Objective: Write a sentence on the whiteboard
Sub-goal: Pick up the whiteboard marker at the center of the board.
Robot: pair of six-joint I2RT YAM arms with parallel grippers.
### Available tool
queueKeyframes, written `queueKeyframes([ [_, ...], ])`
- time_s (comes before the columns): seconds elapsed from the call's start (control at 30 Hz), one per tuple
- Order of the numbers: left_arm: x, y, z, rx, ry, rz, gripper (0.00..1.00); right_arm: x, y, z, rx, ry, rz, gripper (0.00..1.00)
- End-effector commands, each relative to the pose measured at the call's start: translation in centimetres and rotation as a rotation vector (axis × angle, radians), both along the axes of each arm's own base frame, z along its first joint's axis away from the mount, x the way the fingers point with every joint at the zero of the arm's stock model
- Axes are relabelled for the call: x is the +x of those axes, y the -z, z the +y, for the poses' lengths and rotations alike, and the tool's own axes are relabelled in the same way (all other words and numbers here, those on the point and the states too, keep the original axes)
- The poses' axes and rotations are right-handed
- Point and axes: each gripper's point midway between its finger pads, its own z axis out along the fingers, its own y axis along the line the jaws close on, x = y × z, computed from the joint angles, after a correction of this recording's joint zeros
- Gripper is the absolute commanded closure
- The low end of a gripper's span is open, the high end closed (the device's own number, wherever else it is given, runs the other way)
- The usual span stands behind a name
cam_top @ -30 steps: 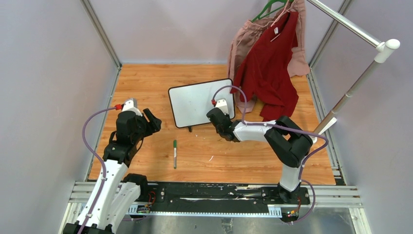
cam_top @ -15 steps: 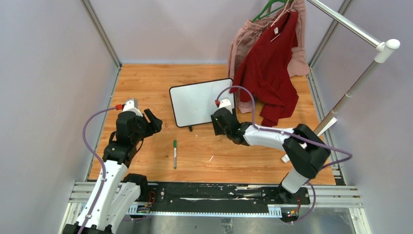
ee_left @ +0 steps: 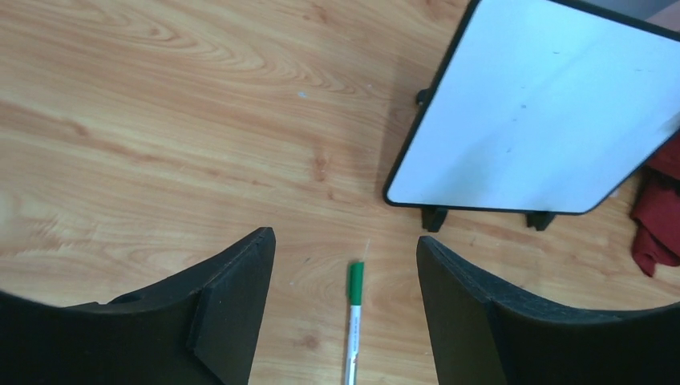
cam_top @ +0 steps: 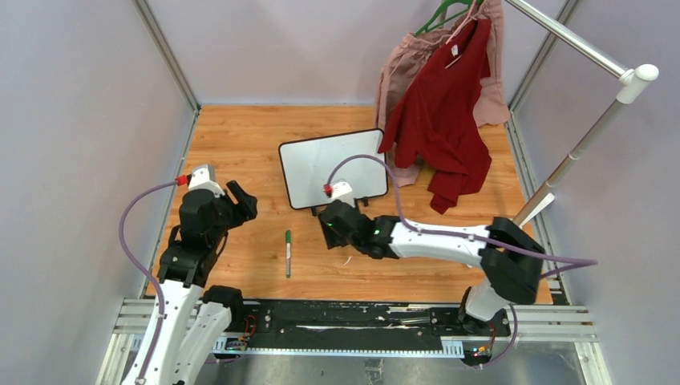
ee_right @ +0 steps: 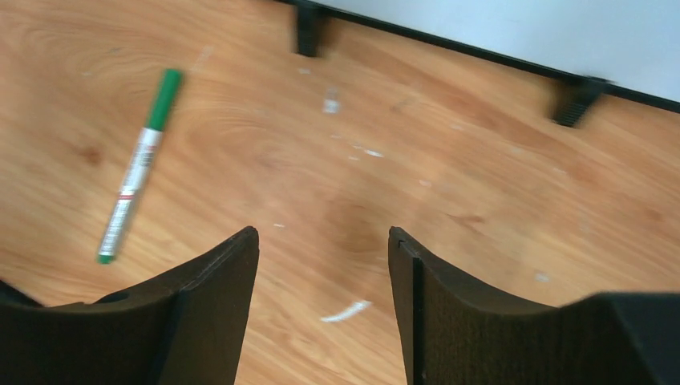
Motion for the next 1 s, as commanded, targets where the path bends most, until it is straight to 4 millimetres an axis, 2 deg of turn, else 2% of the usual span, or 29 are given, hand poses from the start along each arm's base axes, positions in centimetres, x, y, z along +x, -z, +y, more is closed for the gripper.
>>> queueKeyframes([
  [0.0,-1.1,-0.5,2.6,0.082,-0.112,-0.008,0.29,-2.6,0.0,5.3,0.030,-0.060,0.095,0.37],
  [0.17,-1.9,-0.7,5.0,0.098,-0.261,-0.006,0.30,-3.7,1.1,9.4,0.051,-0.069,0.184,0.40],
  [0.33,-2.7,-0.9,6.5,0.094,-0.360,-0.020,0.31,-4.4,1.9,11.9,0.006,-0.094,0.208,0.41],
  [0.67,-2.9,-0.9,6.5,0.081,-0.367,-0.038,0.29,-4.8,5.0,13.5,-0.095,-0.092,0.240,0.40],
  [0.97,-2.9,-1.0,6.1,0.069,-0.344,-0.055,0.28,-4.8,6.7,14.3,-0.133,-0.092,0.247,0.40],
])
